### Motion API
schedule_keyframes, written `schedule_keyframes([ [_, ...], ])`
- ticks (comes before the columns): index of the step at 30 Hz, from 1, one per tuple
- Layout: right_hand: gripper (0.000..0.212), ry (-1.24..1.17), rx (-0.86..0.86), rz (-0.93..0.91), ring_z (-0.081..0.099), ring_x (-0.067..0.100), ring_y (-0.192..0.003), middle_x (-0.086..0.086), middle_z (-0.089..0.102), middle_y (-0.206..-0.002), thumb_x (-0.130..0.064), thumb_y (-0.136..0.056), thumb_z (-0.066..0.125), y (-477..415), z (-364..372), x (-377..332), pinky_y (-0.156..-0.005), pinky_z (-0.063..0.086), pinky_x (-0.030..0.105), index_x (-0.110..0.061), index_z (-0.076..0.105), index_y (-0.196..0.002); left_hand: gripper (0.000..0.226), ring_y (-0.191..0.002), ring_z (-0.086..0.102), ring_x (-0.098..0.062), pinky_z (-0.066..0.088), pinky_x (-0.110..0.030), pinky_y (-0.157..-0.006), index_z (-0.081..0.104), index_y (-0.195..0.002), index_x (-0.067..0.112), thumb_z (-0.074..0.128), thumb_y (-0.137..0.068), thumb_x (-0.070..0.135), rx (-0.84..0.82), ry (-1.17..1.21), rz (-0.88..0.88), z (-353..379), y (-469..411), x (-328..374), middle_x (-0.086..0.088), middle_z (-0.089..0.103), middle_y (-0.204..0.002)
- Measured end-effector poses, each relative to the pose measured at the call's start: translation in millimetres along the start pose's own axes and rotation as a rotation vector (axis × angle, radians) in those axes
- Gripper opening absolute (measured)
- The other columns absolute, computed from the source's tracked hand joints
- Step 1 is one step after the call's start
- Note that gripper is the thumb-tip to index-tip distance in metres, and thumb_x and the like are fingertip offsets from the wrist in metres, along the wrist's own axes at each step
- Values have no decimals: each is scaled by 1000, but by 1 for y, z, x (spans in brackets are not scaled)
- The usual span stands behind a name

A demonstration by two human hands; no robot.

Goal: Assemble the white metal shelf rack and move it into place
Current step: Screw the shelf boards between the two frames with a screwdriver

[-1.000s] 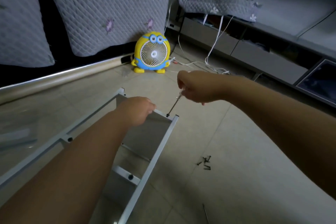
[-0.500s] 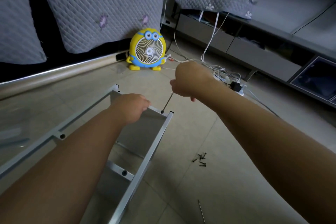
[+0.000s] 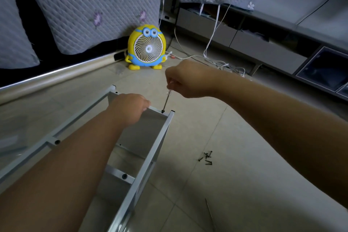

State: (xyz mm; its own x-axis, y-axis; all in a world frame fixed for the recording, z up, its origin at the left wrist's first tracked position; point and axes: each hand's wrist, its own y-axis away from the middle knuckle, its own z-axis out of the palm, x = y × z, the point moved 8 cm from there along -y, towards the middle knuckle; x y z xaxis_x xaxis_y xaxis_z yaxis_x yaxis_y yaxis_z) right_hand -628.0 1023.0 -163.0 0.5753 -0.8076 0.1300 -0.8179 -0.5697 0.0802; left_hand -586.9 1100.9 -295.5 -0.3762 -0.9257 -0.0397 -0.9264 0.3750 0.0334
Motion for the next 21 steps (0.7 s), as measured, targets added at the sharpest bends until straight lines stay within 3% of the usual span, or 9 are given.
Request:
schedule_keyframes([
  [2,25,43,28,70,53,25,-95,10,59,-101,-23,-95,45,-3,1,2,-67,32,25,-3,57,-104,27,-109,53,-16,32,-28,-92,54,-116,23,39,-96,15,37,-65,-1,-4,0,2,4,55,-120],
  [4,22,34,10,211,48,23,-77,5,50,-81,-20,-93,45,-5,3,8,-59,33,24,-1,54,-84,28,-110,52,-11,27,-27,-96,53,-118,27,39,-96,16,65,-105,-8,-6,-1,1,8,55,-122],
  [6,28,-17,-36,346,37,17,-59,1,37,-66,-14,-90,44,-7,4,15,-48,28,21,-8,38,-63,29,-110,51,-9,24,-27,-99,53,-118,28,39,-95,17,73,-114,-20,-6,0,-1,9,55,-121],
  [9,30,-53,-86,386,40,19,-61,4,36,-66,-10,-88,41,-10,2,15,-54,34,24,-11,31,-60,27,-109,52,-11,26,-25,-96,53,-116,27,39,-95,18,62,-114,-4,-7,1,2,8,56,-118],
  [12,23,24,-97,299,43,22,-79,1,37,-67,-12,-91,42,-7,7,8,-64,37,28,-4,47,-71,24,-106,53,-13,30,-23,-89,53,-115,26,40,-95,19,57,-117,25,-10,2,5,7,56,-116],
  [13,18,51,-89,253,44,22,-82,1,40,-71,-14,-93,42,-4,9,5,-67,37,28,-3,54,-85,25,-106,54,-13,32,-23,-88,53,-116,26,41,-95,20,56,-107,27,-10,4,4,6,56,-117],
  [15,23,51,-83,174,46,22,-87,5,49,-91,-17,-95,44,2,12,1,-71,35,28,-3,50,-112,26,-107,54,-15,34,-23,-85,54,-118,25,41,-95,19,57,-81,19,-11,6,3,5,56,-119],
  [17,24,43,-97,80,45,20,-87,11,52,-111,-15,-95,44,4,12,-4,-68,30,25,-3,44,-116,27,-108,54,-16,35,-24,-84,55,-118,24,41,-95,19,63,-74,15,-12,6,3,4,56,-119],
  [21,26,95,-77,-31,53,24,-102,11,57,-114,-22,-96,45,1,5,-6,-70,31,24,-6,50,-115,28,-110,53,-16,35,-24,-85,54,-121,23,40,-96,19,68,-92,11,-14,5,6,4,55,-122],
])
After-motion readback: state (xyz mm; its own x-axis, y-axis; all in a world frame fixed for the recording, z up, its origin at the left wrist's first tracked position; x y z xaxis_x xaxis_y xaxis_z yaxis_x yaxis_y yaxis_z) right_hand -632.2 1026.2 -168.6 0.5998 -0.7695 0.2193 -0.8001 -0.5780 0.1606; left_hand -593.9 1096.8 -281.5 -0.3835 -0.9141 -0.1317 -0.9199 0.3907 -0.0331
